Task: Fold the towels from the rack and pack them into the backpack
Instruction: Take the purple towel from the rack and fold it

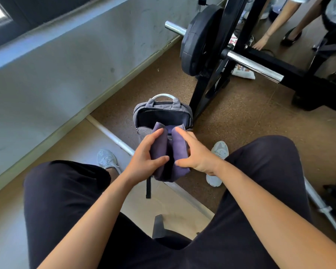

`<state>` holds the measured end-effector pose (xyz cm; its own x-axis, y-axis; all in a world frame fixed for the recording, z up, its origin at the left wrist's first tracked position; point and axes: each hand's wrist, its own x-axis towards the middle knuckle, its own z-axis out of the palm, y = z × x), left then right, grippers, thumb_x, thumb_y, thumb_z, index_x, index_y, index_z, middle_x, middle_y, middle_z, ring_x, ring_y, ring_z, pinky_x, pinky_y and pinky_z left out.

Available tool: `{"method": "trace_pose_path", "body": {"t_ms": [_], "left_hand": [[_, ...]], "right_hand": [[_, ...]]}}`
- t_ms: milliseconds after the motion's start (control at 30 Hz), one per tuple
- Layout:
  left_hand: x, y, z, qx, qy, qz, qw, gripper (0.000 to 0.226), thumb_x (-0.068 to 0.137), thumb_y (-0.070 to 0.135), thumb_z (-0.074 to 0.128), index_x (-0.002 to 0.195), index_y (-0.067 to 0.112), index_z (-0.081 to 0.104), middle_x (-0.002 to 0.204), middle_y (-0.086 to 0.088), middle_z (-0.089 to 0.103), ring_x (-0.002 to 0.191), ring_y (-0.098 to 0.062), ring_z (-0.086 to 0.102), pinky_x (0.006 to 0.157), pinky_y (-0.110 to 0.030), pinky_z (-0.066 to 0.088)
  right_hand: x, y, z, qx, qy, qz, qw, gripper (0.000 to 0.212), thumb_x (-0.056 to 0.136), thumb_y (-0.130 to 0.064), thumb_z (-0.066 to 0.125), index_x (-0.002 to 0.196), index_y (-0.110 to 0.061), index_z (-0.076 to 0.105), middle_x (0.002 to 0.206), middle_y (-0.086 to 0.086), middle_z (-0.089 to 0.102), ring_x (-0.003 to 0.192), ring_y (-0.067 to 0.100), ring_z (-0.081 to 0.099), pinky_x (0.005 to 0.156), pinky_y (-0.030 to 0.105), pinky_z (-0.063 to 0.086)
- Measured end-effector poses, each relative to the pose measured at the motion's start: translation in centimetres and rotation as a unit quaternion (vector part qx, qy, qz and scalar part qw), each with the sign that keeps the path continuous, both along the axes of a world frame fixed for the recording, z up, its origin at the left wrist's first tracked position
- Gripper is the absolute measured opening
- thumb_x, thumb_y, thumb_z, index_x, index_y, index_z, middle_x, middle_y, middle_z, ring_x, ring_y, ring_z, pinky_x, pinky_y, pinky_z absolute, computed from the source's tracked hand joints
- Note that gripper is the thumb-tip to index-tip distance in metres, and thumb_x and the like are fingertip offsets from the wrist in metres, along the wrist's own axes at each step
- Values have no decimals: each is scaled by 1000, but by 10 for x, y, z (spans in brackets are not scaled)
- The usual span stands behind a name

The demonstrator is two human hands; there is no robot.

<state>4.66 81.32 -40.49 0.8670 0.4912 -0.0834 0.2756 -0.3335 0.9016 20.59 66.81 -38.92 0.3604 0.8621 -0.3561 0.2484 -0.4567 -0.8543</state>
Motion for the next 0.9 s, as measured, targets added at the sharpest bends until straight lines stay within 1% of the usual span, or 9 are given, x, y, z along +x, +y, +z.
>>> {"method": "trace_pose_path", "body": {"t_ms": [133, 300, 400, 500, 600, 700, 767, 833, 900], "left_hand": [[3, -10, 0, -15, 1, -27, 1000, 84, 85, 18, 75, 159, 19, 34, 155, 9, 41, 145, 3, 35, 118, -18, 28], [6, -15, 3, -30, 15, -34, 999, 82, 91, 11, 67, 161, 24, 25, 150, 14, 35, 137, 21, 27, 114, -7, 23], [5, -17, 5, -85, 17, -35, 996, 86, 94, 8, 62, 163, 30, 15, 159, 22, 29, 145, 12, 29, 122, -25, 29], [4, -17, 11, -208, 4, -2, 978, 93, 87, 17, 48, 162, 42, -1, 150, 28, 46, 134, -1, 53, 101, -29, 50], [3, -15, 11, -215, -28, 31, 976, 84, 86, 15, 42, 162, 36, 14, 142, 18, 61, 108, -10, 66, 77, -26, 54], [3, -18, 8, -206, -54, 28, 977, 62, 93, 12, 42, 153, 28, 36, 126, -1, 71, 92, -17, 68, 72, -36, 57], [5, -19, 7, -225, -54, 23, 973, 58, 93, 9, 43, 148, 26, 41, 120, -5, 73, 94, -20, 68, 72, -40, 56], [6, -17, 8, -244, -68, 32, 967, 56, 91, 8, 47, 145, 23, 45, 118, -6, 75, 92, -18, 68, 70, -33, 57], [7, -12, 4, -251, -83, 74, 962, 55, 86, 8, 55, 139, 20, 51, 111, -4, 73, 87, -16, 67, 68, -26, 55]], "right_hand": [[-11, 5, 1, 16, 10, -5, 1000, 109, 73, -18, 79, 161, -24, 14, 157, -8, 23, 147, 12, 27, 120, 39, 30], [-17, 7, -1, 28, 9, -8, 1000, 109, 71, -25, 73, 161, -27, 12, 158, -11, 21, 147, 13, 30, 119, 46, 36], [-17, 9, -2, 32, 44, -20, 998, 104, 74, -26, 69, 161, -29, 14, 158, -11, 22, 147, 13, 31, 118, 47, 36], [-15, 10, -2, 43, 60, -37, 997, 98, 77, -35, 71, 159, -32, 19, 159, -9, 25, 148, 8, 28, 122, 41, 29], [-14, 11, -2, 54, 58, -45, 996, 91, 81, -47, 73, 158, -33, 25, 156, -7, 34, 145, 6, 33, 118, 30, 30], [-14, 12, -3, 61, 62, -73, 994, 91, 80, -52, 74, 156, -24, 33, 154, -3, 45, 143, 10, 42, 118, 37, 37], [-13, 11, -4, 69, 57, -87, 992, 77, 83, -41, 73, 151, -20, 43, 148, -1, 54, 137, 11, 50, 114, 37, 43], [-11, 10, -3, 73, 63, -105, 990, 60, 88, -14, 66, 146, -18, 49, 138, 0, 62, 127, 7, 56, 104, 27, 47], [-9, 10, 0, 87, 98, -124, 984, 55, 86, 3, 56, 136, -18, 57, 125, 6, 68, 110, 8, 62, 93, 28, 50]]}}
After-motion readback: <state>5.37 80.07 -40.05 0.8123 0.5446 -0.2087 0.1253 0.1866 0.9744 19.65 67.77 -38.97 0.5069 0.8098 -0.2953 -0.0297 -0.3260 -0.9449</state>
